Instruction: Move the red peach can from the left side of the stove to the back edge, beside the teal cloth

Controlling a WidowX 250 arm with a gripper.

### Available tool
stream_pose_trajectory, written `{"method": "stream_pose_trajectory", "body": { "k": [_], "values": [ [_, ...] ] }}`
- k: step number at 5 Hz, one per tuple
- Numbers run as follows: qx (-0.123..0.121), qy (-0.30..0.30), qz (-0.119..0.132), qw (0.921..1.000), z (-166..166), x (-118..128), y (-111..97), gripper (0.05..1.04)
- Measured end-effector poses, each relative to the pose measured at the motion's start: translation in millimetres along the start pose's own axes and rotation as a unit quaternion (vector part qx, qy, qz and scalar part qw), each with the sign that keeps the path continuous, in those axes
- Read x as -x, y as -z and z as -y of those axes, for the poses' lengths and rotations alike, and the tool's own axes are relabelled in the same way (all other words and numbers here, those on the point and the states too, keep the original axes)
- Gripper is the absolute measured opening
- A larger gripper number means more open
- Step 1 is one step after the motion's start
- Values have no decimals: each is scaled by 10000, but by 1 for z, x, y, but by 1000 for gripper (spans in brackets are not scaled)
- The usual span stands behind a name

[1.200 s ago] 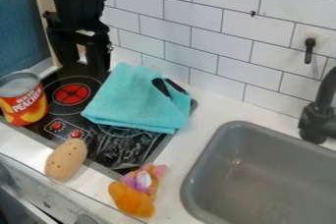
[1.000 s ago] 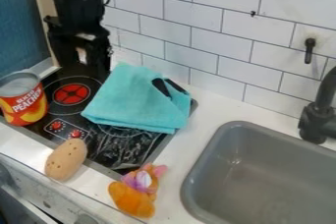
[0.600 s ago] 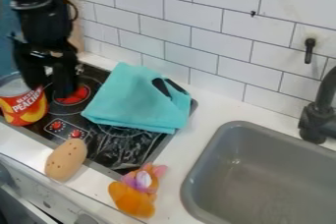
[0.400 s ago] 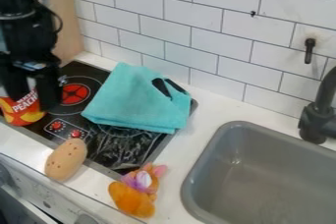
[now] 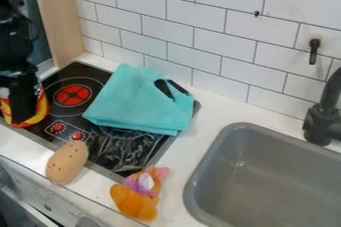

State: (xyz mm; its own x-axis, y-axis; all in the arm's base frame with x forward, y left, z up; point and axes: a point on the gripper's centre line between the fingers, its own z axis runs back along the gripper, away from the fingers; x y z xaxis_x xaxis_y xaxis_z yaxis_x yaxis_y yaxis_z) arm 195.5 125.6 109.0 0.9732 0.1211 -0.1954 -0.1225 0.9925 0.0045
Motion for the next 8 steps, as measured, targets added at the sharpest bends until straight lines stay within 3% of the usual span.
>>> {"method": "stream_pose_trajectory", "body": {
  "k": [1,2,3,4,6,7,8],
  "values": [
    [179,-307,-241,9991,-28,-2,9,1000],
    [39,-407,-500,9979,-48,1,12,1000],
    [-30,16,-637,9980,-60,0,26,1000],
    [-132,442,-643,9969,-67,-6,25,1000],
    [-224,1036,-646,9923,-89,-39,22,1000],
    [-123,1197,-732,9900,-96,-55,32,1000],
    [6,1496,-1046,9832,-80,-72,42,1000]
  ]
}}
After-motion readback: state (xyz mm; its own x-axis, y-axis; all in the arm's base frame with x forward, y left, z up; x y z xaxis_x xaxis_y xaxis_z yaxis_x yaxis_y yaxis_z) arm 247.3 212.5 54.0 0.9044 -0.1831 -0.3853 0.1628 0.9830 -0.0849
